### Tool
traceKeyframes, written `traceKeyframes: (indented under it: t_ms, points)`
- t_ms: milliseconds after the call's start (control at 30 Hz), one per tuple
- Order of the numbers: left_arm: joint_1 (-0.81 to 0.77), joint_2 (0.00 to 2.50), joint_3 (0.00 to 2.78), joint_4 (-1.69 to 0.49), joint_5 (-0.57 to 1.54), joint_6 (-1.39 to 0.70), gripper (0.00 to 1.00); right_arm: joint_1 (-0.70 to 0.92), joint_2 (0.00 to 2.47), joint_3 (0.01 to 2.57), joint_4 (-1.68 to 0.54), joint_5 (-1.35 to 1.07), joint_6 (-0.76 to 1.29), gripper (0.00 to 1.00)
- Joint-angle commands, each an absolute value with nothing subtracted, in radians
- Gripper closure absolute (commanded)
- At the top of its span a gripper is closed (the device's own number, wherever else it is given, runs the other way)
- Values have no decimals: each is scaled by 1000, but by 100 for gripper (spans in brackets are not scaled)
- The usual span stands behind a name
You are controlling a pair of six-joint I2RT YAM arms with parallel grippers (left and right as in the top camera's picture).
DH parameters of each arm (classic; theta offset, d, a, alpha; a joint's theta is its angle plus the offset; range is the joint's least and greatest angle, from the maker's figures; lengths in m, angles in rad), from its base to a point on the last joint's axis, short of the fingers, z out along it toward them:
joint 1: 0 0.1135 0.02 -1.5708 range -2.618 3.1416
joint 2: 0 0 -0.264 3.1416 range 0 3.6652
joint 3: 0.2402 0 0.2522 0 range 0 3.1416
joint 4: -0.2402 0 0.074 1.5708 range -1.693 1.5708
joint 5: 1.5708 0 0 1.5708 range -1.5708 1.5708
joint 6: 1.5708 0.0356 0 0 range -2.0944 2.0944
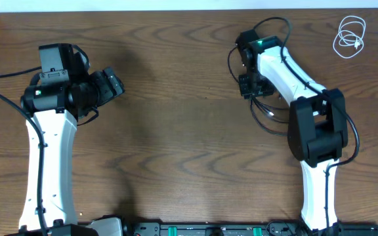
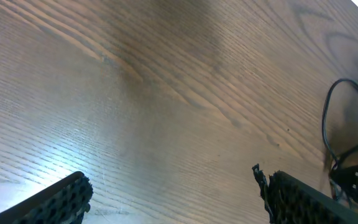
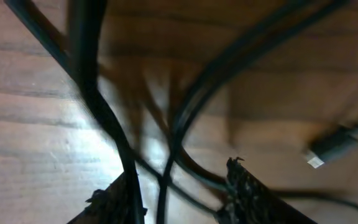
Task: Untangle cables
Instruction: 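Carry the black cable with the right gripper to the right edge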
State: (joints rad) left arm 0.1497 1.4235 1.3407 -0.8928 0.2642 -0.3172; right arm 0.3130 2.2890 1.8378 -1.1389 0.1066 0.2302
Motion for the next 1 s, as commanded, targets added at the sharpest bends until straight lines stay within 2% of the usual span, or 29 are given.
traceKeyframes:
  t_ms: [0,100,300,400,467,633,967]
  points:
    - [152,1431,1339,-896,268,-318,9,315,2308,1834,-1126,27,185,52]
    - [152,1431,1338,-896,268,-318,9,315,2321,1834,-1113,27,185,46]
    - [152,1431,1338,-896,268,-318,9,314,2368,1832,-1111,27,186,49]
    - [152,1431,1338,-896,268,-318,9,314,2374,1831,-1116,26,186,57]
    - [152,1431,1338,-896,268,-318,9,315,2374,1831,-1116,26,186,65]
    - [152,1431,1339,-896,269,-318,9,318,2374,1831,-1118,-17,186,99]
    - [152,1431,1338,-896,269,-319,9,314,2323,1923,-1208,-146,110,99]
